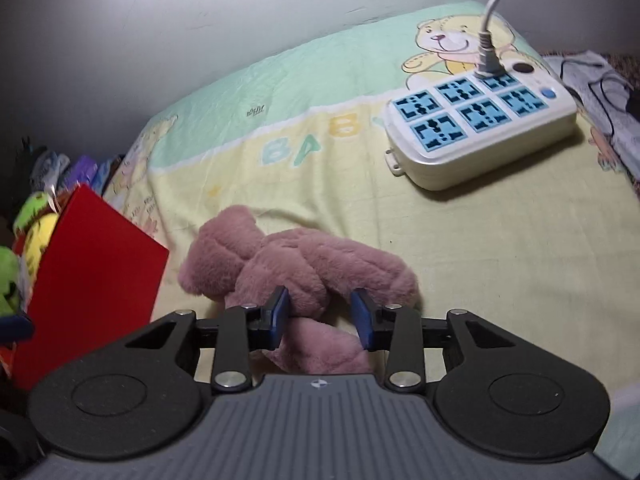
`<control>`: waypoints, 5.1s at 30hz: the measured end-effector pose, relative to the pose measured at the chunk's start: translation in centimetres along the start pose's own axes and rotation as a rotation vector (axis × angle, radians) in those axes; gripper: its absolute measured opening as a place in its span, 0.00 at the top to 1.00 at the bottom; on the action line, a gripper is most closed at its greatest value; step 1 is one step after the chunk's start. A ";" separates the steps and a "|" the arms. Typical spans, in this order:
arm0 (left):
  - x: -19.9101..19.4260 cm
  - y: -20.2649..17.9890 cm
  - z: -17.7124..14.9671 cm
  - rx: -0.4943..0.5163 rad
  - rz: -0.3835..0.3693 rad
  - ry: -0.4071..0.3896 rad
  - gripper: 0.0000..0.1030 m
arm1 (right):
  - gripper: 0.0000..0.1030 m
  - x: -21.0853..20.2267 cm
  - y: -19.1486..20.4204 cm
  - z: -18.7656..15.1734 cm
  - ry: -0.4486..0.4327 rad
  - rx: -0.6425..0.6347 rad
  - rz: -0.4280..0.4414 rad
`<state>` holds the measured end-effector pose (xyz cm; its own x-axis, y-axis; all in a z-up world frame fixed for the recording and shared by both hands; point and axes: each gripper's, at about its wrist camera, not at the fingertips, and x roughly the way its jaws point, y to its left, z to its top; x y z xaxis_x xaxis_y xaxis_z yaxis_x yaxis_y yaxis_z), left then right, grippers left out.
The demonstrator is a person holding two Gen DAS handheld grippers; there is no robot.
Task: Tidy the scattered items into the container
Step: 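Withdraw the right gripper and move it to the pink teddy bear, then grasp the pink teddy bear by its body with the right gripper, then lift the pink teddy bear and carry it toward the red box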
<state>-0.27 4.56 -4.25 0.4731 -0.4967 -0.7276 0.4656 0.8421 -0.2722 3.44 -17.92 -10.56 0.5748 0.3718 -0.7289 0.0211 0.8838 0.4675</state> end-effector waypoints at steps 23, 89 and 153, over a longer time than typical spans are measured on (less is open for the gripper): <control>8.1 0.8 -0.8 -0.054 -0.024 0.192 0.01 | 0.71 1.6 -4.2 3.6 0.149 0.060 0.289; 7.3 0.2 -5.6 0.035 -0.113 0.330 0.01 | 0.83 2.6 2.0 -3.5 0.261 -0.044 0.318; 7.4 2.9 -4.1 -0.176 -0.019 0.212 0.23 | 0.55 3.1 -1.8 -4.6 0.223 0.232 0.362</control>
<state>1.55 4.19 -13.00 0.2900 -0.4738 -0.8315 0.3268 0.8657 -0.3793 1.45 -17.06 -15.97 0.3905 0.7177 -0.5765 0.0490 0.6091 0.7915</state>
